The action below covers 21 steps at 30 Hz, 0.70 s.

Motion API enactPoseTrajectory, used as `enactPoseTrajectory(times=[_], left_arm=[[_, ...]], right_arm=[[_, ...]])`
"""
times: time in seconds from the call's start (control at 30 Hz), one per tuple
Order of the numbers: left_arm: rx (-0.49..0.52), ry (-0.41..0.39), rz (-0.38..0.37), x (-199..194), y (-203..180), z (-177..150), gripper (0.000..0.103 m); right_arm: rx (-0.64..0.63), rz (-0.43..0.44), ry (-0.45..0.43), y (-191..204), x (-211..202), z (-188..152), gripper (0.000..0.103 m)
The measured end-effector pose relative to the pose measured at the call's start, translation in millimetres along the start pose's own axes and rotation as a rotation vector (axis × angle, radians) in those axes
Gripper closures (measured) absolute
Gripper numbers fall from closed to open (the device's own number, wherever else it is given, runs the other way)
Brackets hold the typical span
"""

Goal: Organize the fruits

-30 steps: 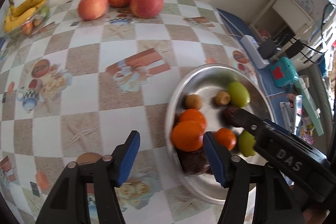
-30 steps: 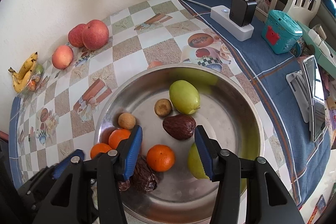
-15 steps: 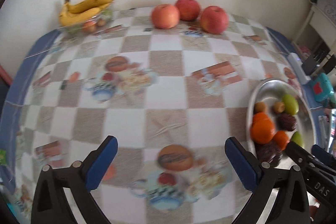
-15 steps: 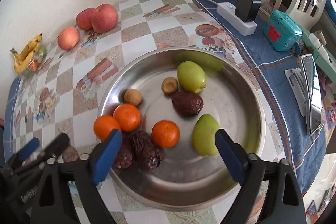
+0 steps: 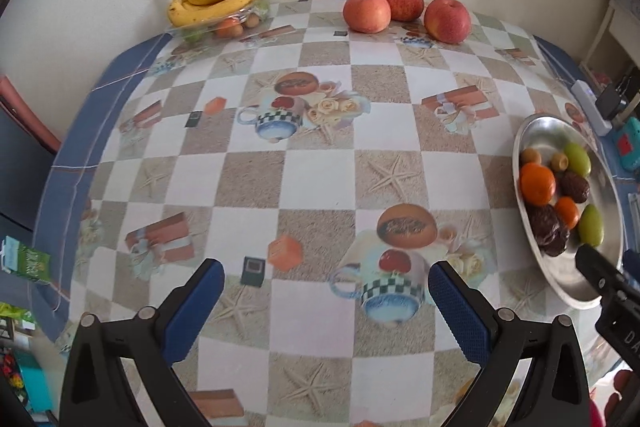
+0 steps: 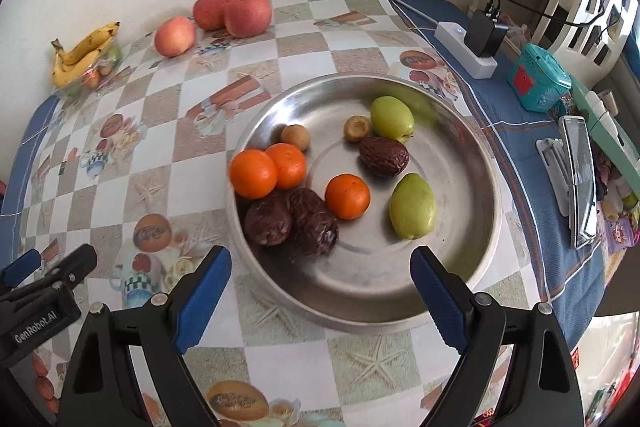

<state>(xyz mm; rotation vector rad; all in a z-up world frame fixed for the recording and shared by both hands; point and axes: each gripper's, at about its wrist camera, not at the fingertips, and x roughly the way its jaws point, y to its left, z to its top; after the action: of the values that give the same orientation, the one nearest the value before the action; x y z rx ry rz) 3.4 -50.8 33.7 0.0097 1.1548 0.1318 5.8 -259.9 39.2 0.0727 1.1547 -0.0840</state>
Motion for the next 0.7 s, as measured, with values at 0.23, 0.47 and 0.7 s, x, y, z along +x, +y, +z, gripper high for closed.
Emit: enactPoseTrajectory(times=[0.23, 0.47, 0.7], left_arm=[[0.012, 0.010, -0.002, 1, -4, -2, 0.000], [-0.025, 0.015, -0.006, 1, 4, 0, 0.000], [-0.038, 0.034, -0.022, 4, 7, 1, 0.000]], right_arm=[[-0.010, -0.007, -0.029, 4, -9, -2, 0.012], [-0.015, -0.003, -0.025, 5, -7, 0, 0.012], [-0.013, -0.001, -0.013, 6, -3, 0, 0.012]])
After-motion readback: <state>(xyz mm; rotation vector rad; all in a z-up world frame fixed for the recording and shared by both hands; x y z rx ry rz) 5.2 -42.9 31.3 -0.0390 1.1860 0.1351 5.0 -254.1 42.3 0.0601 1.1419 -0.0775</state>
